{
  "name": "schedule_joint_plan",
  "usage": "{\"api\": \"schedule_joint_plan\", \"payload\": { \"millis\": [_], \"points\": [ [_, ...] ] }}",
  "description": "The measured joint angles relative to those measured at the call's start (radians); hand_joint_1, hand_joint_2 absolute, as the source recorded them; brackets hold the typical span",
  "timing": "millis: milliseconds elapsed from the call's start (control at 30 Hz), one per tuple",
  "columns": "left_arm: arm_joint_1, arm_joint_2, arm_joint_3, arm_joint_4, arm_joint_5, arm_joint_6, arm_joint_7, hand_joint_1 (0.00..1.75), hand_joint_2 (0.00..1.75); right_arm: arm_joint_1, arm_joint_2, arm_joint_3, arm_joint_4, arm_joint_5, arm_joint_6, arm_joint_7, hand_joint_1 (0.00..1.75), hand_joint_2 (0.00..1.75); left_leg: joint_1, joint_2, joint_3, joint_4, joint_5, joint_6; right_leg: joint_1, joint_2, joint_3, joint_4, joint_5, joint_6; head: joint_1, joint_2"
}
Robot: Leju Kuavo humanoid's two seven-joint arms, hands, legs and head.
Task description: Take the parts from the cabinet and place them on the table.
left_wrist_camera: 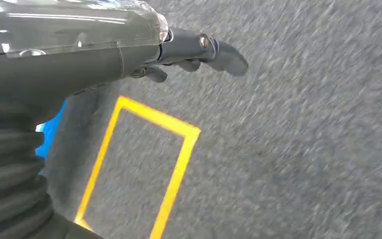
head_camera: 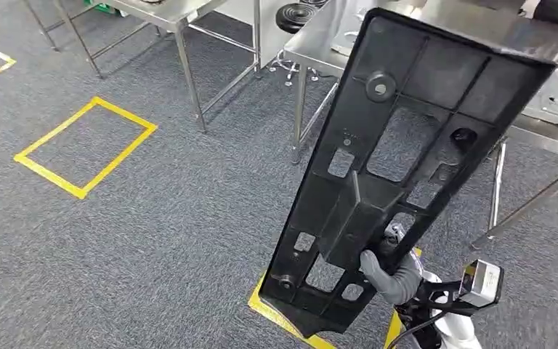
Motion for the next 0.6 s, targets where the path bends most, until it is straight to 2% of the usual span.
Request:
{"api": "schedule_joint_plan", "payload": {
  "millis": [33, 67, 133, 167, 200, 233, 267, 300, 333, 467, 500, 533, 567, 600],
  "points": [
    [-0.003, 0.004, 0.0, 0.0, 0.0, 0.004, -0.009, 0.0, 1.75, -0.008, 0.0, -0.001, 0.0, -0.002, 0.005, 0.0, 1.69, 1.75, 0.0, 0.01, 0.003, -0.003, 0.0, 0.006, 0.003, -0.047, -0.023, 0.043, -0.03, 0.004, 0.0, 0.0],
    [-0.004, 0.008, 0.0, 0.0, 0.0, 0.006, -0.015, 0.0, 1.75, -0.015, 0.0, -0.001, 0.001, -0.003, 0.006, 0.0, 1.69, 1.75, -0.001, 0.021, 0.003, -0.003, -0.001, 0.008, 0.002, -0.072, -0.06, 0.115, -0.067, 0.008, 0.0, 0.0],
    [-0.004, 0.013, 0.0, 0.0, 0.0, 0.006, -0.02, 0.0, 1.75, -0.014, 0.001, 0.0, 0.004, -0.006, 0.008, 0.0, 1.69, 1.75, -0.004, 0.045, 0.002, -0.002, -0.004, 0.01, -0.004, -0.092, -0.142, 0.272, -0.126, 0.015, 0.0, 0.0],
    [-0.006, 0.014, 0.0, 0.0, -0.001, 0.006, -0.021, 0.0, 1.75, -0.014, 0.001, 0.0, 0.008, -0.006, 0.008, 0.0, 1.69, 1.75, -0.004, 0.057, 0.003, -0.001, -0.006, 0.009, -0.006, -0.094, -0.159, 0.302, -0.123, 0.017, 0.0, 0.0],
    [-0.007, 0.014, 0.0, 0.0, -0.001, 0.006, -0.021, 0.0, 1.75, -0.013, 0.001, -0.001, 0.01, -0.006, 0.008, 0.0, 1.69, 1.75, -0.004, 0.067, 0.005, -0.001, -0.008, 0.008, -0.008, -0.096, -0.15, 0.279, -0.1, 0.018, 0.0, 0.0],
    [-0.009, 0.014, 0.0, 0.0, 0.0, 0.006, -0.021, 0.0, 1.75, -0.014, 0.001, -0.001, 0.01, -0.006, 0.008, 0.0, 1.69, 1.75, -0.004, 0.078, 0.008, -0.001, -0.011, 0.006, -0.008, -0.101, -0.116, 0.213, -0.058, 0.017, 0.0, 0.0],
    [-0.01, 0.013, 0.0, 0.0, 0.0, 0.006, -0.021, 0.0, 1.75, -0.015, 0.001, -0.001, 0.01, -0.006, 0.008, 0.0, 1.69, 1.75, -0.004, 0.087, 0.013, -0.001, -0.014, 0.004, -0.008, -0.111, -0.067, 0.121, -0.015, 0.014, 0.0, 0.0],
    [-0.011, 0.013, 0.0, 0.0, 0.002, 0.006, -0.021, 0.0, 1.75, -0.017, 0.001, -0.001, 0.009, -0.006, 0.008, 0.002, 1.69, 1.75, -0.004, 0.096, 0.019, -0.001, -0.017, 0.001, -0.004, -0.133, -0.016, 0.027, 0.021, 0.008, 0.0, 0.0],
    [-0.01, 0.013, 0.0, 0.0, 0.008, 0.007, -0.021, 0.0, 1.75, -0.023, 0.001, -0.001, 0.008, -0.006, 0.009, 0.005, 1.69, 1.75, -0.009, 0.104, 0.022, 0.0, -0.022, -0.006, 0.007, -0.168, 0.006, -0.019, 0.011, 0.0, 0.0, 0.0],
    [-0.005, 0.009, 0.002, 0.0, 0.025, 0.01, -0.005, 0.0, 1.75, -0.027, -0.004, 0.0, 0.008, -0.003, 0.019, 0.018, 1.69, 1.75, -0.01, 0.138, 0.033, -0.005, -0.029, -0.028, 0.013, -0.125, 0.0, -0.022, 0.017, -0.018, 0.0, 0.0],
    [-0.006, 0.008, 0.003, 0.0, 0.029, 0.011, 0.009, 0.0, 1.75, -0.027, -0.005, 0.0, 0.007, -0.005, 0.023, 0.019, 1.69, 1.75, -0.005, 0.125, 0.03, 0.005, -0.039, -0.033, -0.001, -0.117, 0.011, -0.033, 0.024, -0.025, 0.0, 0.0],
    [-0.005, 0.007, 0.003, 0.0, 0.03, 0.011, 0.025, 0.0, 1.75, -0.031, -0.005, 0.0, 0.006, -0.011, 0.023, 0.018, 1.69, 1.75, -0.004, 0.081, 0.019, 0.042, -0.064, -0.034, -0.001, -0.111, 0.014, -0.036, 0.024, -0.031, 0.0, 0.0],
    [-0.001, 0.002, 0.004, 0.0, 0.03, 0.011, 0.041, 0.0, 1.75, -0.036, -0.008, 0.0, 0.007, -0.016, 0.023, 0.018, 1.69, 1.75, -0.003, 0.056, -0.013, 0.115, -0.105, -0.035, -0.001, -0.103, 0.015, -0.036, 0.024, -0.035, 0.0, 0.0],
    [0.003, 0.0, 0.005, 0.0, 0.029, 0.009, 0.053, 0.0, 1.75, -0.038, -0.007, 0.0, 0.007, -0.018, 0.02, 0.021, 1.69, 1.75, -0.002, 0.044, -0.056, 0.201, -0.144, -0.037, 0.0, -0.093, 0.015, -0.036, 0.023, -0.036, 0.0, 0.0]
  ]
}}
